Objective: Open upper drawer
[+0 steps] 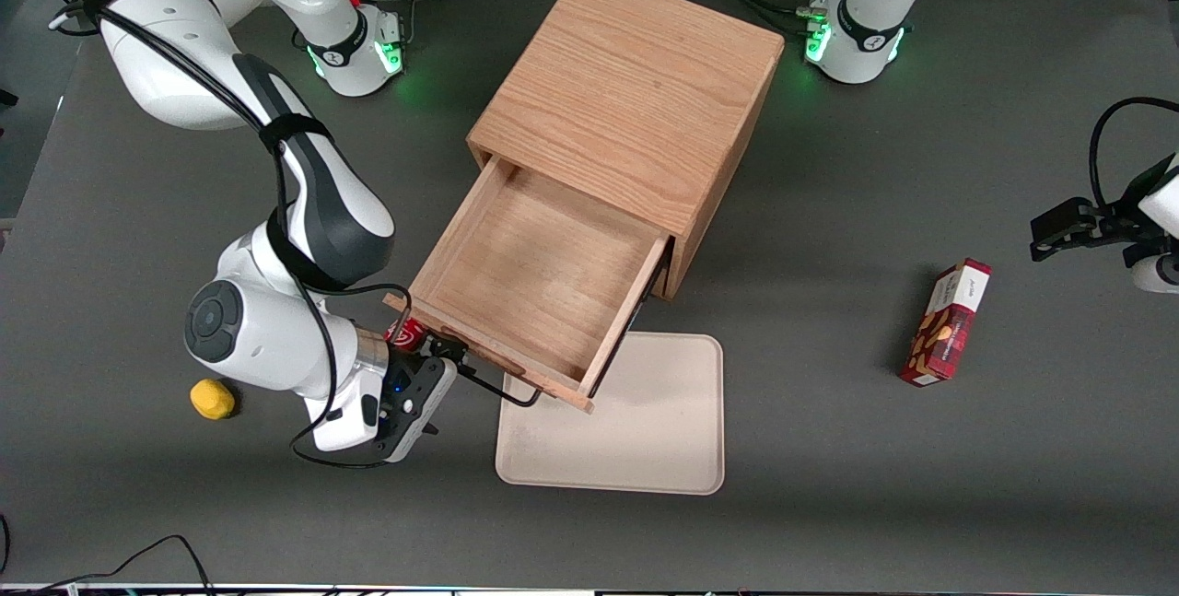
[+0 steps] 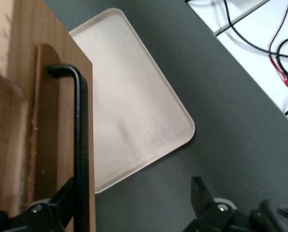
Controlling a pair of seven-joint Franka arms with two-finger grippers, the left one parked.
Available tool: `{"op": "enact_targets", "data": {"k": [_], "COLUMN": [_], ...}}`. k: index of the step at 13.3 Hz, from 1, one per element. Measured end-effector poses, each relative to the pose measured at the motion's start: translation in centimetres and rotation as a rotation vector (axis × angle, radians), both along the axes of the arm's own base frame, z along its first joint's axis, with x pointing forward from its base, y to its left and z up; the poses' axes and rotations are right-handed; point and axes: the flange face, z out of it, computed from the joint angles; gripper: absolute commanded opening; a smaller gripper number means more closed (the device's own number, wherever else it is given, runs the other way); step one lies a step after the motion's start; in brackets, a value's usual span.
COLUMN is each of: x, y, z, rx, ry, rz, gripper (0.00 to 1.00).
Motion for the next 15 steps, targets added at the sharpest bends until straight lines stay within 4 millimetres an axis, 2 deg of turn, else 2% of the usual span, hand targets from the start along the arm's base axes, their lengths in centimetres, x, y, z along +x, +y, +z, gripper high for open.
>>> {"op": "enact_targets", "data": {"k": [2, 4, 7, 9, 11, 13, 15], "x": [-0.4, -1.8, -4.4, -6.0, -7.8, -10.3, -11.9], "y": [1.1, 2.3, 1.5, -1.0, -4.8, -7.5, -11.7], "z": [2.6, 6.5, 12.8, 16.7, 19.3, 20.5, 20.1], "rx": [0.058, 0.095, 0.061, -0.005, -0.162, -0.273, -0.311], "ry": [0.018, 0.062, 0.125, 0.116, 0.03, -0.023, -0.077], "rz": [-0.066, -0.147, -0.251, -0.288, -0.342, -0.382, -0.455], "gripper": [1.0, 1.0, 1.0, 1.0, 1.0, 1.0, 1.0]}}
